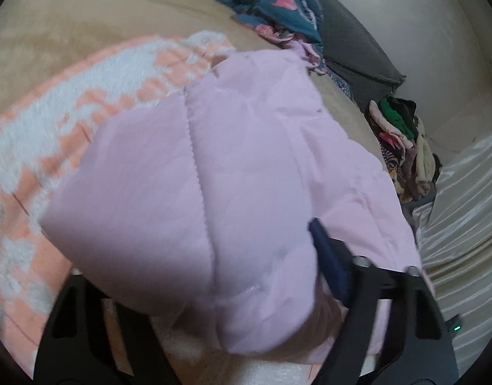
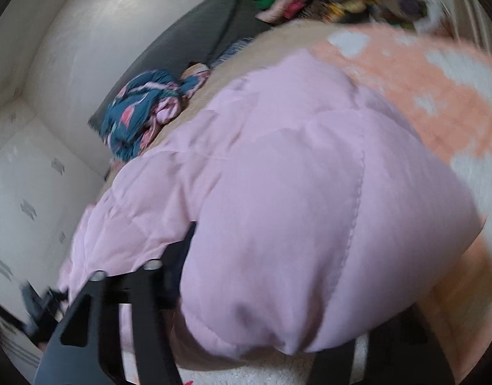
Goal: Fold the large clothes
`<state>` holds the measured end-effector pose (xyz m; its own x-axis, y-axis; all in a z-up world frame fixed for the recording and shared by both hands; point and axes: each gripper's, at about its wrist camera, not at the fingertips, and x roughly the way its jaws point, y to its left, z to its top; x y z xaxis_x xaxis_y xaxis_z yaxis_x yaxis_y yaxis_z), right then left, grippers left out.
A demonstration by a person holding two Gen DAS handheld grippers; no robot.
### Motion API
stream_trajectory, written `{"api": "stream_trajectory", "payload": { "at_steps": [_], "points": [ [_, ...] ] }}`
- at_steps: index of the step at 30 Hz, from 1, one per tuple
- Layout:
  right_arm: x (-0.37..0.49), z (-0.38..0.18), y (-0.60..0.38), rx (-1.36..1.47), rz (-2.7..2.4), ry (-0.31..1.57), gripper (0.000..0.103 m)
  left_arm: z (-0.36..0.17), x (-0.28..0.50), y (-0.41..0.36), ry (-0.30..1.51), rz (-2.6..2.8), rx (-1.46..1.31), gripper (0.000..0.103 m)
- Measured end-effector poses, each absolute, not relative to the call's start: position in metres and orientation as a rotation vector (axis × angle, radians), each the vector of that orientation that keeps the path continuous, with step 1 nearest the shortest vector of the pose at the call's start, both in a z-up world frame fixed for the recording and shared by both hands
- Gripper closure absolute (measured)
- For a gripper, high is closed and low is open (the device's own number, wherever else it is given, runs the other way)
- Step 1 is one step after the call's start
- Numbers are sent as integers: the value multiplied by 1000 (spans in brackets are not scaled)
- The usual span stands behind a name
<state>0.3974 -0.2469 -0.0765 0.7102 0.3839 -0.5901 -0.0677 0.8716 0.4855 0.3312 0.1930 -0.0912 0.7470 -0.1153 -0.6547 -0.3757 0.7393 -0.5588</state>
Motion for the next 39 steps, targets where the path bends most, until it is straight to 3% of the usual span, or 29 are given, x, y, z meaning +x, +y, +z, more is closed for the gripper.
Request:
{"api": "stream_trajectory", "payload": {
  "at_steps": [2,4,8,22,39],
  "points": [
    [395,-65,-237,368,259,733,65,-77,329,187,721,158,-700,61],
    [392,-51,-225,255,251,722,69,-62,326,182,708,155,-651,69],
    [378,-26,-211,127,251,668,72,-35,319,170,672,151,-576,74],
    [304,19,-208,-13,296,569,74,12,263,143,607,108,-454,75],
    [233,14,-222,34,251,606,74,6,200,125,649,94,-362,75]
  ]
}}
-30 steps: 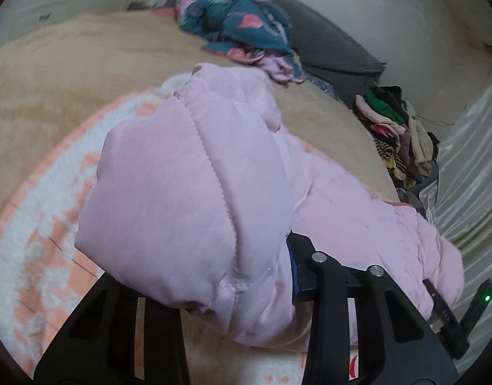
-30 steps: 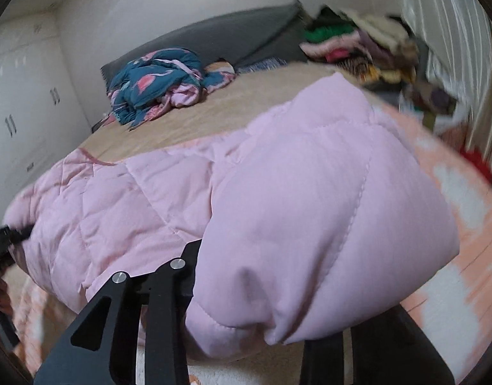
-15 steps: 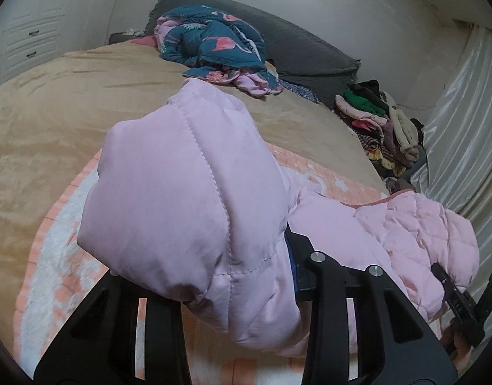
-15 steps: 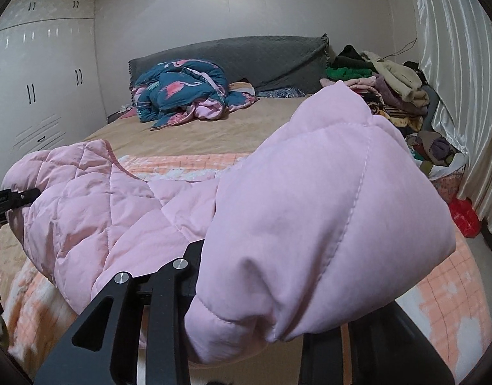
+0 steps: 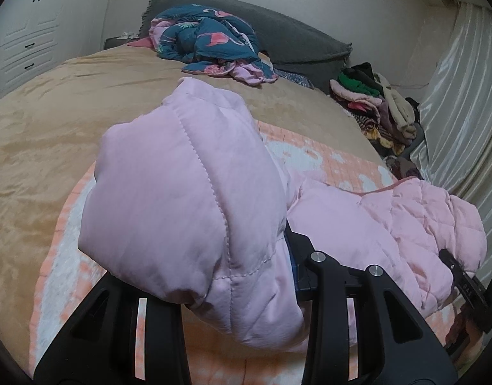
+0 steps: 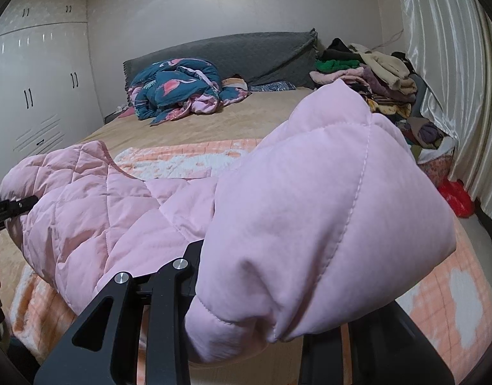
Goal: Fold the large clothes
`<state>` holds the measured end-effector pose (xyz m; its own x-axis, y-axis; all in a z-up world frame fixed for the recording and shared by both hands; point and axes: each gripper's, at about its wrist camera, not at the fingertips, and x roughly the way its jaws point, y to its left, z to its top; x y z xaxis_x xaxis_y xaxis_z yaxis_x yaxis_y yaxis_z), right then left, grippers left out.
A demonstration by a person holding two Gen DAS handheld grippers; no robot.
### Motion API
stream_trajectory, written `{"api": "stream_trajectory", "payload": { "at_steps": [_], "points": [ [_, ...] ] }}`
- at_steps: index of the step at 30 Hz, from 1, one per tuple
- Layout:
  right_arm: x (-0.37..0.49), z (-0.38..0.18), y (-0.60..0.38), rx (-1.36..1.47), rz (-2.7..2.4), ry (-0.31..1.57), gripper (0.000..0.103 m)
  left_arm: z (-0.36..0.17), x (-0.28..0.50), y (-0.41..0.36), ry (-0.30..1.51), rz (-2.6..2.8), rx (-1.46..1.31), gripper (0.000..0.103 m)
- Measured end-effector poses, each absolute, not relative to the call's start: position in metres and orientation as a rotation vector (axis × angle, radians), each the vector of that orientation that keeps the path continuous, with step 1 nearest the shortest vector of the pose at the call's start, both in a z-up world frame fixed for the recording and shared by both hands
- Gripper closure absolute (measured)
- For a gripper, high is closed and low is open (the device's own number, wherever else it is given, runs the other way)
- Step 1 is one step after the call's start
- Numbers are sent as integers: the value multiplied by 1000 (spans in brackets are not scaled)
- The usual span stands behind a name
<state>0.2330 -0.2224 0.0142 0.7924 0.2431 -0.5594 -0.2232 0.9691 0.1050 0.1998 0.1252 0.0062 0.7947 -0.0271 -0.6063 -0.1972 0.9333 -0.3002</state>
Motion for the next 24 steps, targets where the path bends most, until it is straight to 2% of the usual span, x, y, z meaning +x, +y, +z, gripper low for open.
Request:
{"api": "stream_trajectory", "payload": {
  "at_steps": [6,11,18,22,24],
  "points": [
    [218,-1,-228,60,226,656,71,-7,186,125,687,101,-334,73],
    [220,-24,-237,135,183,740,62,-28,178,129,729,115,-338,68],
    [221,-55,-263,330,166,826,39,-48,167,134,756,126,-353,56],
    [215,-64,-276,394,164,842,20,-56,161,139,769,133,-378,42],
    [211,-68,-282,428,167,849,16,-60,157,141,773,134,-389,38]
  ]
}}
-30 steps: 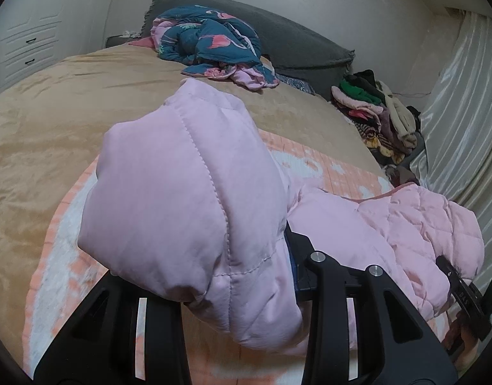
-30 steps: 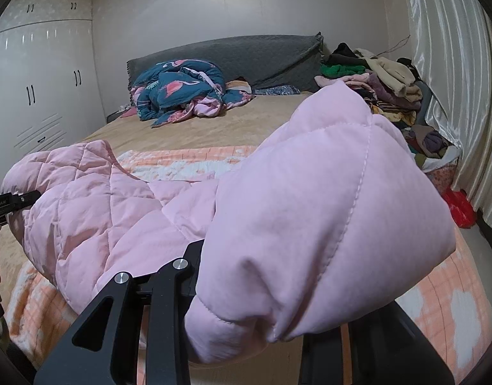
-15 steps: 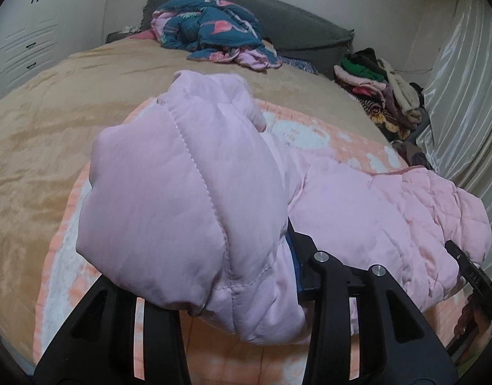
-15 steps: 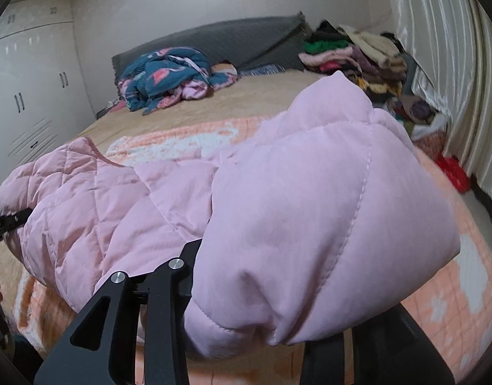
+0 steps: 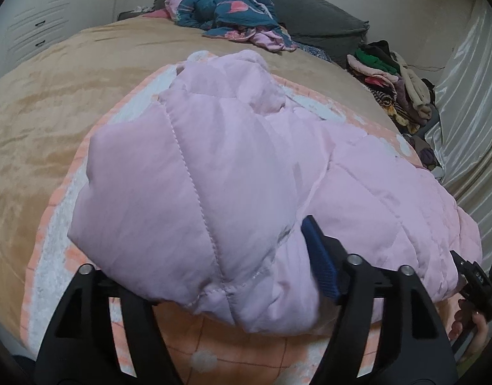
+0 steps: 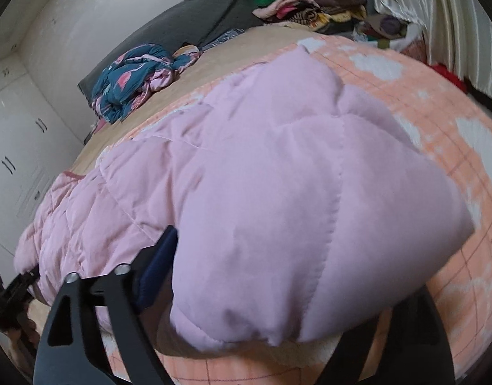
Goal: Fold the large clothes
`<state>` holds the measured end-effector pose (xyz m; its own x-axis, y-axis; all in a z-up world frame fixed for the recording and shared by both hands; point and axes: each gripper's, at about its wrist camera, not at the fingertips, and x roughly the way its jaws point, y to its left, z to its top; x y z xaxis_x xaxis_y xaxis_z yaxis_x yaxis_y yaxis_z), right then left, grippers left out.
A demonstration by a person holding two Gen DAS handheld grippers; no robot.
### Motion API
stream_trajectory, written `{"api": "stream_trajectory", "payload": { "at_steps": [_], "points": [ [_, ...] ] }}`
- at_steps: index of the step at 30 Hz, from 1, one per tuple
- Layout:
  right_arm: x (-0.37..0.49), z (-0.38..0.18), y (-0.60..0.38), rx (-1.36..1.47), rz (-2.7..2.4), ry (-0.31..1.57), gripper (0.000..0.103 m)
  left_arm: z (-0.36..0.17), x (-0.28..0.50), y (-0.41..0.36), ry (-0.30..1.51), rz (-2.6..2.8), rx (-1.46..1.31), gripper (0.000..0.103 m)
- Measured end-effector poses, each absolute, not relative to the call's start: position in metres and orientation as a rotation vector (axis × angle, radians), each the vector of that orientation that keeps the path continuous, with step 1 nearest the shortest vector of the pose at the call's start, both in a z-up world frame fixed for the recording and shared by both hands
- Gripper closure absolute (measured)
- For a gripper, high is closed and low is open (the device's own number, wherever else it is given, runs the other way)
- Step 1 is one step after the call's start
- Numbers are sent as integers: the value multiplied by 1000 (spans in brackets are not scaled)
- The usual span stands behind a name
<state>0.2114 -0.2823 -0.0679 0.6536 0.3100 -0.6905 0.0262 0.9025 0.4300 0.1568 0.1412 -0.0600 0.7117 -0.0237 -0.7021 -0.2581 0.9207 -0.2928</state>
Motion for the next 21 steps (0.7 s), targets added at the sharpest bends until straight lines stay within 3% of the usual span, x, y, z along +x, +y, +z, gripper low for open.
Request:
{"api": "stream_trajectory", "payload": {
  "at_steps": [5,13,21],
  "points": [
    [196,-65,-293,433,156,858,11,-63,142,144,791,157,-388,22],
    [158,-29,-302,320,121,794,5,-40,107,137,773,175,-310,10],
    [116,23,-290,189,156,659,4,0,74,128,701,151,-293,10]
  ]
}}
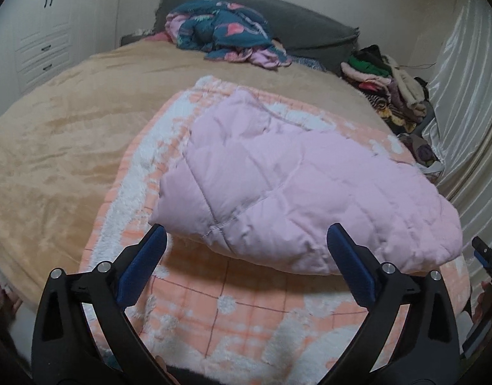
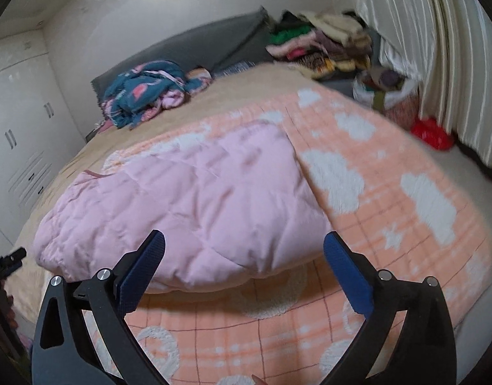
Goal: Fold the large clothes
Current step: 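Press the folded jacket flat with both open tools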
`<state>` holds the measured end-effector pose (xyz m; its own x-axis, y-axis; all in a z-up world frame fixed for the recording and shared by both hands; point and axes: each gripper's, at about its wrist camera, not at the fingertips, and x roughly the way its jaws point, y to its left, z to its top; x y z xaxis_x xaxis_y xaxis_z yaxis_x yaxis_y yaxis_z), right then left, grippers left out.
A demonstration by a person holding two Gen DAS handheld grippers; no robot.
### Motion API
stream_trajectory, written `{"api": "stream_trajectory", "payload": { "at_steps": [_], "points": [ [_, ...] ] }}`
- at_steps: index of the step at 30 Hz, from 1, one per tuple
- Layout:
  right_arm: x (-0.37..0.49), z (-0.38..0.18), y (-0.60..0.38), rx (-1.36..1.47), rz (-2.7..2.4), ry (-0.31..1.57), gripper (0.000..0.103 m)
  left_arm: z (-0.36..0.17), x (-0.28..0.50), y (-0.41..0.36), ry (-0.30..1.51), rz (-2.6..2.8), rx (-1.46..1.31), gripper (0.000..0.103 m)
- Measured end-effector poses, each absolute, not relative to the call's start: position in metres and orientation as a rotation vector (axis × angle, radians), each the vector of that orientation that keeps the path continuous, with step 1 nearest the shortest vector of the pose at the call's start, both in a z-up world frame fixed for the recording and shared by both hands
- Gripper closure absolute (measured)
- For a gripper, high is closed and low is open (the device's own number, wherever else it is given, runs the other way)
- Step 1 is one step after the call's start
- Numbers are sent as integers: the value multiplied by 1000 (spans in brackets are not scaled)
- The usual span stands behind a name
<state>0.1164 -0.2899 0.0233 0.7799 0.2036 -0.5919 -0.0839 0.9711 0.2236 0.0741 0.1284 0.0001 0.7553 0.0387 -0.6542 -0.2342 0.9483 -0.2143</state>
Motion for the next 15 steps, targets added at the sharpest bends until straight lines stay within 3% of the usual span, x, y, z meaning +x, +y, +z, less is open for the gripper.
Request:
{"api": "stream_trajectory", "payload": {
  "at_steps": [7,15],
  "points": [
    [78,54,-267,117,208,585,4,24,41,109,638,127,-254,9],
    [31,54,-234,30,229,552,4,9,6,83,649,86,-234,9]
  ]
}}
